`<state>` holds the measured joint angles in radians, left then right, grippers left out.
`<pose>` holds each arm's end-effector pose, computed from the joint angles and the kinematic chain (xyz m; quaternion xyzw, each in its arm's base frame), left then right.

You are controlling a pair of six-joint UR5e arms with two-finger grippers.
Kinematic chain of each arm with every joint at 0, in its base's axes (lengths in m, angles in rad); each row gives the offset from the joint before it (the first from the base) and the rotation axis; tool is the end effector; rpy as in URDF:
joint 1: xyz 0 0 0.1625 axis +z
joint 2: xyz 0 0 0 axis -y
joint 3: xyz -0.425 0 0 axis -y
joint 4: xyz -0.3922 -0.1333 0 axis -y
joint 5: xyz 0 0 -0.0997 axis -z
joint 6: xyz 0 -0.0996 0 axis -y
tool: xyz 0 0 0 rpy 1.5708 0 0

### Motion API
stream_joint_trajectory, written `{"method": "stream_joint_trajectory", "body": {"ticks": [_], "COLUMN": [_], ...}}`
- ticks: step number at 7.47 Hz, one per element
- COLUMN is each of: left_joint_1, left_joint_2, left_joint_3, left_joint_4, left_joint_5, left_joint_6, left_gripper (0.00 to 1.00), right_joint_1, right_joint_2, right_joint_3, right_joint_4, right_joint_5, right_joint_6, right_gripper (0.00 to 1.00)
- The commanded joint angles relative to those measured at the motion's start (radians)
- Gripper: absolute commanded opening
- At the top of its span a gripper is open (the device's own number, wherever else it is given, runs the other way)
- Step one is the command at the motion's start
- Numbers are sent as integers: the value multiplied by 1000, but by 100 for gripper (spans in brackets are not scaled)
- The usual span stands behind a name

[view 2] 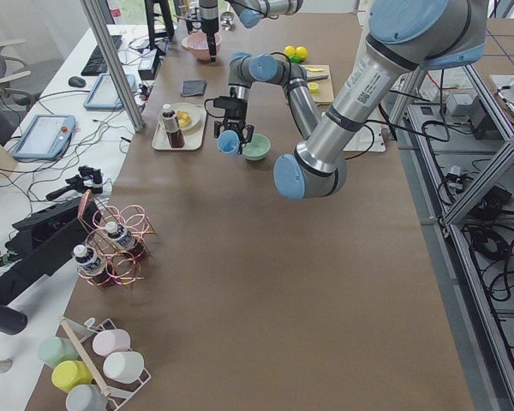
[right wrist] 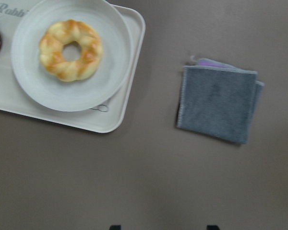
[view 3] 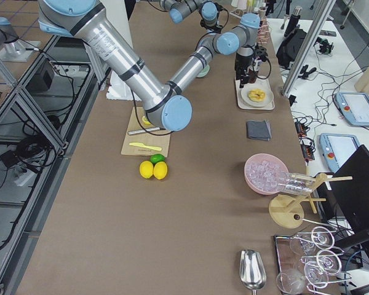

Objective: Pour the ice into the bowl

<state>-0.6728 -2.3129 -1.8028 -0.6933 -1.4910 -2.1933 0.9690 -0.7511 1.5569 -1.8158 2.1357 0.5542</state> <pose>0.3941 -0.4946 0.2405 0.0410 0.0472 -0.6037 0.7948 -0.3368 -0.6317 0.1878 0.0763 -0.3695 -0.0991 0.9208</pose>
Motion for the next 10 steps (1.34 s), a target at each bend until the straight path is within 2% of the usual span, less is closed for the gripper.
{"method": "stream_joint_trajectory", "body": {"ticks": [1, 3, 5, 6, 8, 10], "left_joint_1": [102, 137, 150, 150, 145, 148], "left_joint_2": [-115, -178, -180, -177, -149, -112], "left_joint_3": [-1, 5, 5, 22, 43, 81], "left_joint_4": [3, -3, -75, -118, -242, -374], "left_joint_5": [-6, -9, -8, -5, 0, 0], "left_joint_6": [-75, -88, -104, -114, -147, -178], "left_gripper": [55, 55, 55, 55, 55, 55], "right_joint_1": [214, 339, 430, 466, 520, 548], "right_joint_2": [-199, -321, -434, -485, -581, -646], "right_joint_3": [35, 35, 42, 43, 60, 63], "right_joint_4": [7, 9, 62, 96, 127, 144], "right_joint_5": [151, 187, 204, 216, 217, 205], "right_joint_6": [-224, -351, -416, -447, -497, -490], "right_gripper": [67, 68, 72, 79, 99, 99]}}
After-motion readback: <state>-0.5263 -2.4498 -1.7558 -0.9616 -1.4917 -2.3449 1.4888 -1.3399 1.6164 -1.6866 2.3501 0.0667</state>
